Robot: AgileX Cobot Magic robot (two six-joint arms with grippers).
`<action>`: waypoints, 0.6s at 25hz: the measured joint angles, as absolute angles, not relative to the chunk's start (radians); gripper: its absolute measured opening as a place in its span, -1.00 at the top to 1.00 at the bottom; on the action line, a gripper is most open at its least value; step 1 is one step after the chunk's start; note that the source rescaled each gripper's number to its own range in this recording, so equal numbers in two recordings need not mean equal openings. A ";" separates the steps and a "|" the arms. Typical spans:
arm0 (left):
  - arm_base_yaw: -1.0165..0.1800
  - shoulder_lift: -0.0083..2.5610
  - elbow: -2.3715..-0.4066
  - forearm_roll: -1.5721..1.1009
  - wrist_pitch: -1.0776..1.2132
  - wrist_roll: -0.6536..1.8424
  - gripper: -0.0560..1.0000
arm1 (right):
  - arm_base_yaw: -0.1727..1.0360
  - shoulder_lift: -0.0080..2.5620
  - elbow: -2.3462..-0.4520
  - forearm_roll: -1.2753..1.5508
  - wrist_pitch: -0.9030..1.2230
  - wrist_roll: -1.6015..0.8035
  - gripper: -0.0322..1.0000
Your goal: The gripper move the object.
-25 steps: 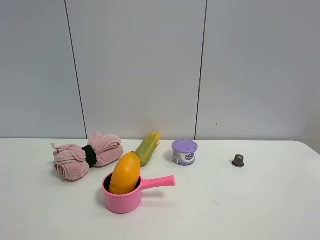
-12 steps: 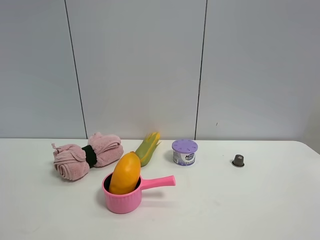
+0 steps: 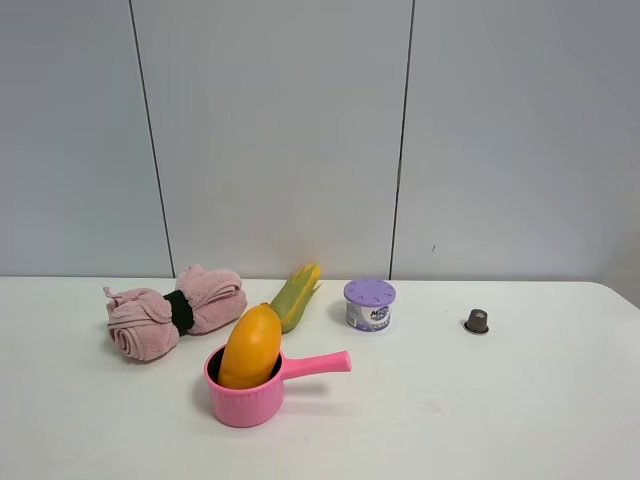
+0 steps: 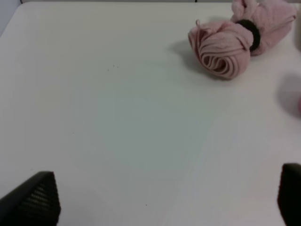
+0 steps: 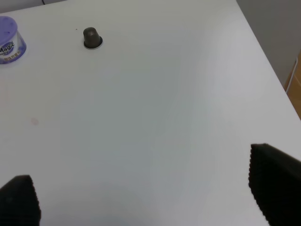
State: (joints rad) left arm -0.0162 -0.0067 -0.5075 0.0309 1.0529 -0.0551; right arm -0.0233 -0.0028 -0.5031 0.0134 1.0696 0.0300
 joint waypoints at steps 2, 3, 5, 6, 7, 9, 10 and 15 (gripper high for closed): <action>-0.016 -0.007 -0.508 0.031 1.053 -0.054 -0.70 | -0.023 -0.003 -0.503 0.013 1.070 0.030 -1.00; -0.016 -0.007 -0.508 0.031 1.053 -0.054 -0.70 | -0.023 -0.003 -0.503 0.013 1.070 0.030 -1.00; -0.016 -0.007 -0.508 0.031 1.053 -0.054 -0.70 | -0.023 -0.003 -0.503 0.013 1.070 0.030 -1.00; -0.016 -0.007 -0.508 0.031 1.053 -0.054 -0.70 | -0.023 -0.003 -0.503 0.013 1.070 0.030 -1.00; -0.016 -0.007 -0.508 0.031 1.053 -0.054 -0.70 | -0.023 -0.003 -0.503 0.013 1.070 0.030 -1.00; -0.016 -0.007 -0.508 0.031 1.053 -0.054 -0.70 | -0.023 -0.003 -0.503 0.013 1.070 0.030 -1.00; -0.016 -0.007 -0.508 0.031 1.053 -0.054 -0.70 | -0.023 -0.003 -0.503 0.013 1.070 0.030 -1.00; -0.016 -0.007 -0.508 0.031 1.053 -0.054 -0.70 | -0.023 -0.003 -0.503 0.013 1.070 0.030 -1.00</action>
State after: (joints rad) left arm -0.0162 -0.0067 -0.5075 0.0309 1.0529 -0.0540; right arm -0.0233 -0.0028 -0.5031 0.0134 1.0696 0.0300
